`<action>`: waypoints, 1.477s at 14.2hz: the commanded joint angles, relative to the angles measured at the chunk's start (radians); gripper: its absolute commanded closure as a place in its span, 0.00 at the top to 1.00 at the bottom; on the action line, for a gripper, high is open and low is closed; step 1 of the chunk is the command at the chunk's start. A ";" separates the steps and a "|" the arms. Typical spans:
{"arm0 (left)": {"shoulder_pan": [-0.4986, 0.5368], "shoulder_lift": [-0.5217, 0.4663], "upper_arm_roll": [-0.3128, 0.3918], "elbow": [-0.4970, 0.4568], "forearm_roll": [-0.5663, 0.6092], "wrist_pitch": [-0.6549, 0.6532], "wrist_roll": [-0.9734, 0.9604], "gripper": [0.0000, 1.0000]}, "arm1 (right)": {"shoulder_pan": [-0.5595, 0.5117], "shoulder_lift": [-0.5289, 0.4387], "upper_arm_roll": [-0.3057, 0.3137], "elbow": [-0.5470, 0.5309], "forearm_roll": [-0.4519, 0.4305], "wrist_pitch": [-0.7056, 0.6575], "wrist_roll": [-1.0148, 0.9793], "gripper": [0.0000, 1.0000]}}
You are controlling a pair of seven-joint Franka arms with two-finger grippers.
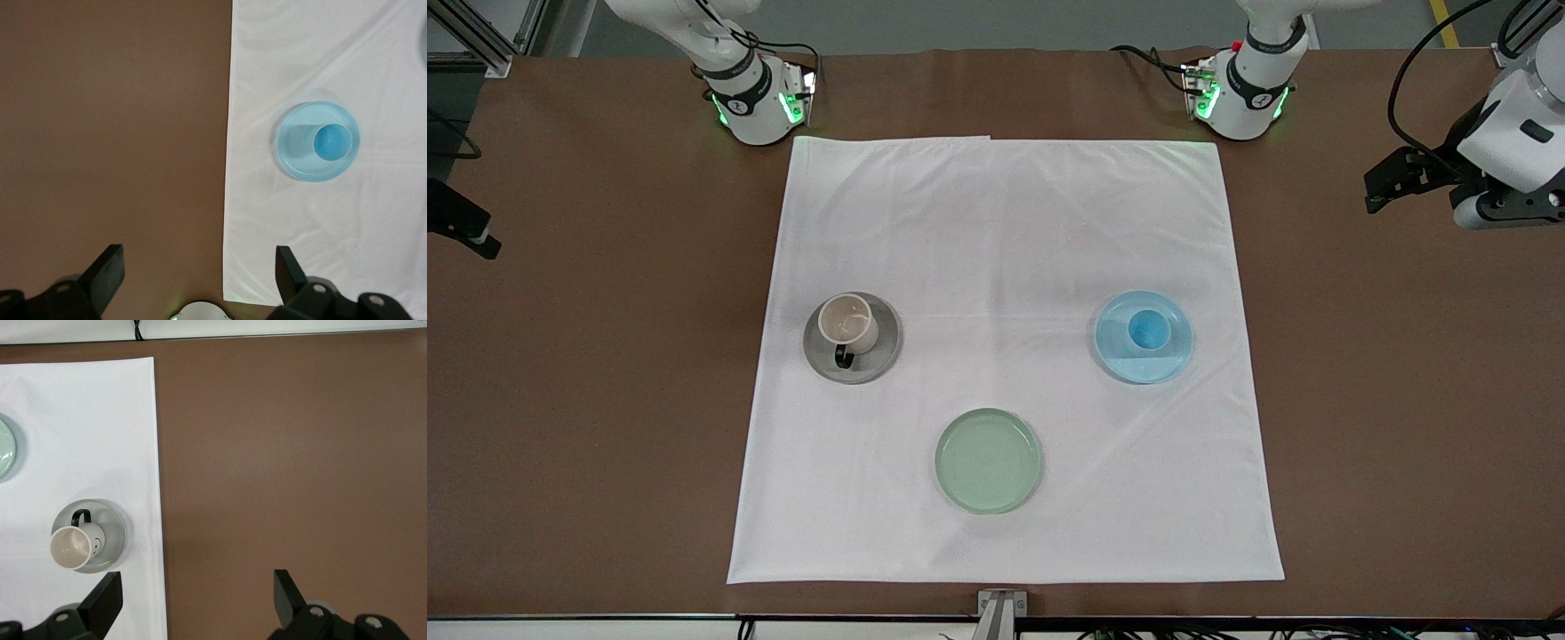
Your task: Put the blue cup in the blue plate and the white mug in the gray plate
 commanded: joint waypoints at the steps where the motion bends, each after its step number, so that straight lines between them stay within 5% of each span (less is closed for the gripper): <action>1: 0.009 -0.022 0.009 -0.017 -0.018 0.008 0.023 1.00 | 0.001 0.003 0.000 0.017 -0.001 -0.011 -0.011 1.00; 21: 0.008 -0.014 0.001 0.003 -0.033 0.023 0.027 1.00 | -0.003 0.003 0.000 0.017 0.003 -0.011 -0.013 1.00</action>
